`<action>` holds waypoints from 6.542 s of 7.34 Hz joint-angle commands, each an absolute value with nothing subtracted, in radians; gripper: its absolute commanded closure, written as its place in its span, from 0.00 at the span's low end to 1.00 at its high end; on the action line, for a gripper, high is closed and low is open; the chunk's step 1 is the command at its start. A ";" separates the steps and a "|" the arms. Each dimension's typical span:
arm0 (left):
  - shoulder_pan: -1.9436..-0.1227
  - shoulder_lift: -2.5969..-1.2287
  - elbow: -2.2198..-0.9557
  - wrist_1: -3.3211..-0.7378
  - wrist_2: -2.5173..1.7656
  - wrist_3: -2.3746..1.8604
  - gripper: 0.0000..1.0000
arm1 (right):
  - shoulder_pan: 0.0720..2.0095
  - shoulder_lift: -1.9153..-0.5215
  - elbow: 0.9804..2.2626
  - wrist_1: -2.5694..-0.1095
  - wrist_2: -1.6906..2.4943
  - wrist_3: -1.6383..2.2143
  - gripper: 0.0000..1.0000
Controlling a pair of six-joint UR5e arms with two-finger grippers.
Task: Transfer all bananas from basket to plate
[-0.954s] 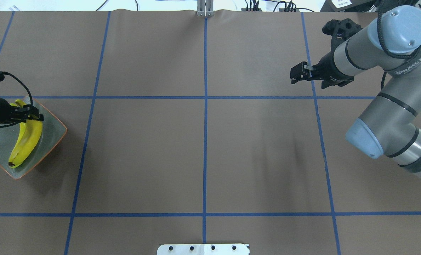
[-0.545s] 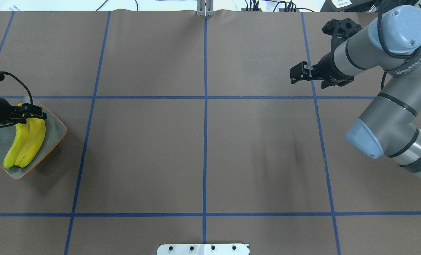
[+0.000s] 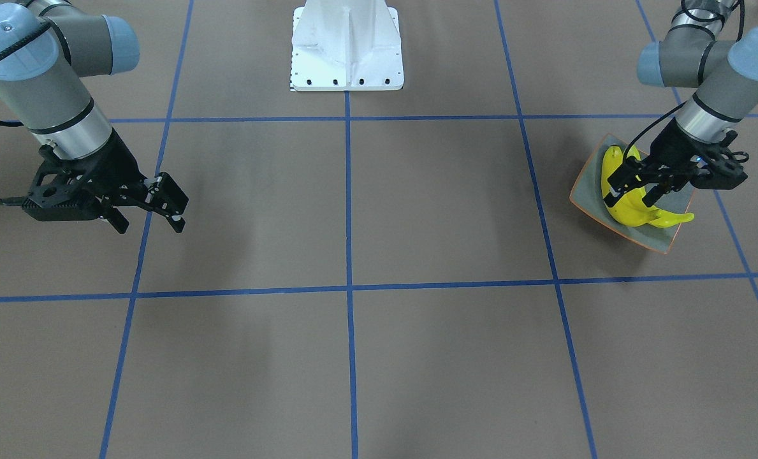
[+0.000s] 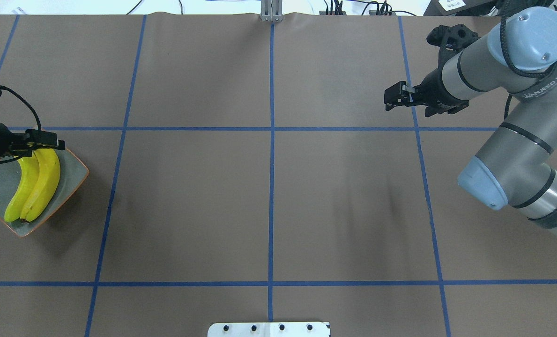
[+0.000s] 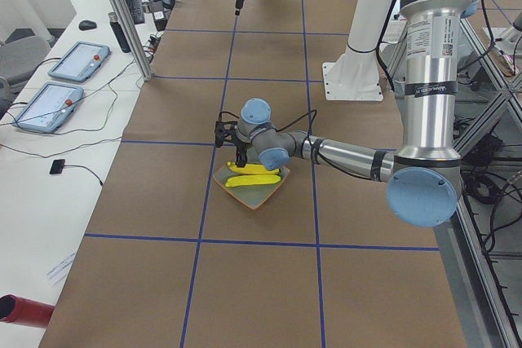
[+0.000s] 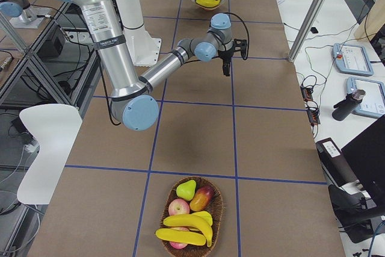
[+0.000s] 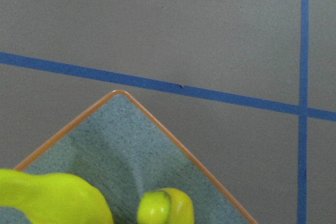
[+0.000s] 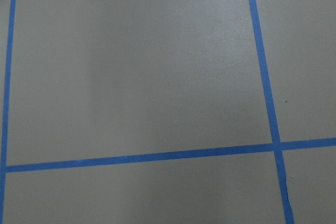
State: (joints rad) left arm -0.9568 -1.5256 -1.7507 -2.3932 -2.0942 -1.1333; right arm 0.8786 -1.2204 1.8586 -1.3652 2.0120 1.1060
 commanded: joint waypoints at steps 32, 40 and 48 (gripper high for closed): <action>-1.057 -1.477 -1.772 -2.393 -2.134 -0.910 0.00 | 1.930 -1.621 1.062 -1.370 2.453 -0.397 0.81; -1.054 -1.491 -1.770 -2.390 -2.135 -0.913 0.00 | 1.988 -1.568 1.118 -1.384 2.405 -0.428 1.00; -1.007 -1.816 -1.691 -2.387 -2.146 -1.346 0.00 | 1.691 -1.438 1.328 -1.301 2.654 0.148 1.00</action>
State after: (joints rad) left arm -1.0339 -1.7266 -1.7142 -2.3864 -2.1470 -1.2313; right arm 1.7722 -1.4793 1.3013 -1.3526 2.6225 0.0059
